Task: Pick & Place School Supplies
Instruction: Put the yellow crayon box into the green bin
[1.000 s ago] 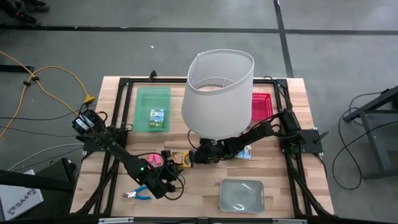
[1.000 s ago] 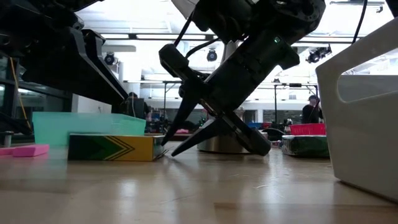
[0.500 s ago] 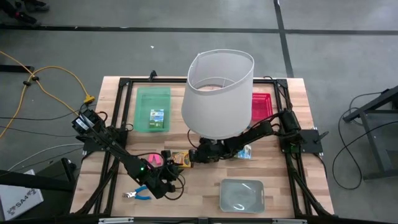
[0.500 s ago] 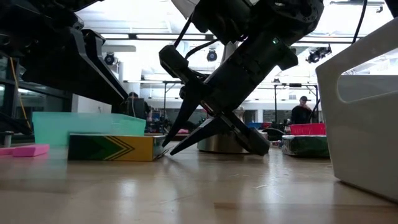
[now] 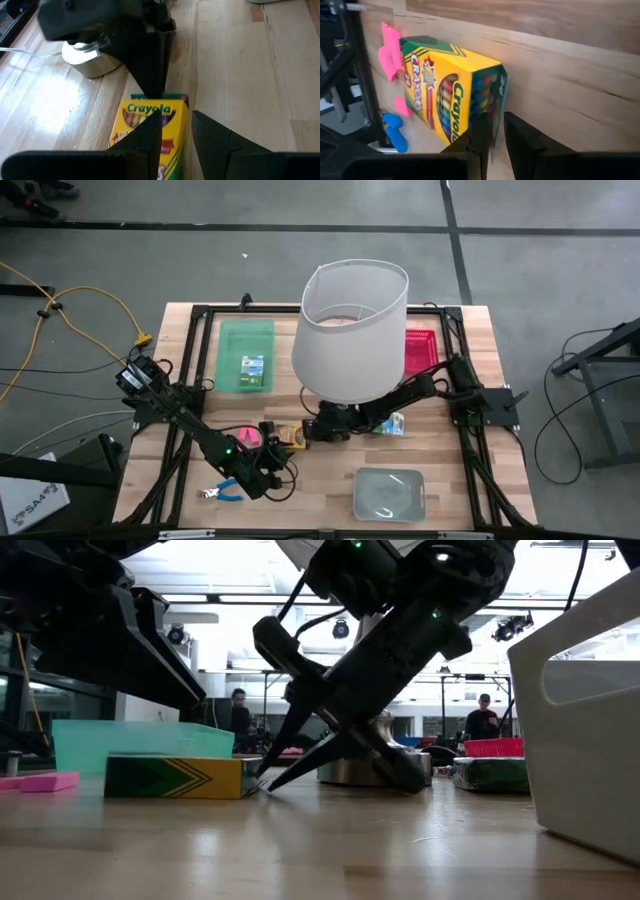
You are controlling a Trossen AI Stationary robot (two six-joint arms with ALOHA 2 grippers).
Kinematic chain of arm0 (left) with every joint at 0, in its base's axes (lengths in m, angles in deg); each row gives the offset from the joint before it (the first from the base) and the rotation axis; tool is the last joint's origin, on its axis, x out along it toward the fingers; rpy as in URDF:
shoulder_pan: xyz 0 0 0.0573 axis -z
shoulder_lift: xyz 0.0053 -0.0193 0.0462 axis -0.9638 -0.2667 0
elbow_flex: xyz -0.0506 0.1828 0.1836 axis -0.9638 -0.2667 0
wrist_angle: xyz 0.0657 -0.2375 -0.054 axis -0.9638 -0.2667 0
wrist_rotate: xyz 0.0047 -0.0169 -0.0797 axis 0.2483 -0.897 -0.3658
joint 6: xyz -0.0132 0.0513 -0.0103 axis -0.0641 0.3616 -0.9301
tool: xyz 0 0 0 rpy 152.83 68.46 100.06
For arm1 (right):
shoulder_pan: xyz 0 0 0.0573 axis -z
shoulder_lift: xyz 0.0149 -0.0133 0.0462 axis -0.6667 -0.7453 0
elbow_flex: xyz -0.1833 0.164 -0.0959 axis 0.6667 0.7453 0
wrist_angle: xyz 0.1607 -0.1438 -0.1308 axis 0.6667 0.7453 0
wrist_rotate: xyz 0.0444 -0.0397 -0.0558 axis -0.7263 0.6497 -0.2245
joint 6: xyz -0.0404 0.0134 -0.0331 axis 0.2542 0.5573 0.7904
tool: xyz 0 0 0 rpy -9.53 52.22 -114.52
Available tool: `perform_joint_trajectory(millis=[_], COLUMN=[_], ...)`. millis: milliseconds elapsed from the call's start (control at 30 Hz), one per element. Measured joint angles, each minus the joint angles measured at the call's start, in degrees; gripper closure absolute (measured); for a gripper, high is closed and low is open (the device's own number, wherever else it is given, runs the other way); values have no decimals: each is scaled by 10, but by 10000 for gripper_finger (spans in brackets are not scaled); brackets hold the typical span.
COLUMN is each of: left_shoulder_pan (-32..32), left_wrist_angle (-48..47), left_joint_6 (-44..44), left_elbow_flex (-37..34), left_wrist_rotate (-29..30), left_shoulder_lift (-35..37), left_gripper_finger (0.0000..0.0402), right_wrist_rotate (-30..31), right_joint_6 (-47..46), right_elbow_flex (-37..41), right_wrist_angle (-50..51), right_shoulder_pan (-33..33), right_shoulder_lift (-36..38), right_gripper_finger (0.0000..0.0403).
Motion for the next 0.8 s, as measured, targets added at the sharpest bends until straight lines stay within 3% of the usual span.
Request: perform_joint_trajectory(millis=[233, 500, 800], left_shoulder_pan=[0, 0, 0], left_wrist_angle=[-5, -5, -9], left_joint_6=[0, 0, 0], left_elbow_flex=[0, 0, 0], left_wrist_rotate=[0, -2, -20], left_shoulder_lift=[0, 0, 0], left_gripper_finger=[302, 302, 302], right_wrist_rotate=[-6, -4, -10], right_joint_6=[2, 8, 12], right_elbow_flex=[0, 0, 0], right_wrist_angle=[-21, -27, -27], right_shoulder_pan=[0, 0, 0], right_shoulder_lift=[-3, -3, -3], right_gripper_finger=[355, 397, 400])
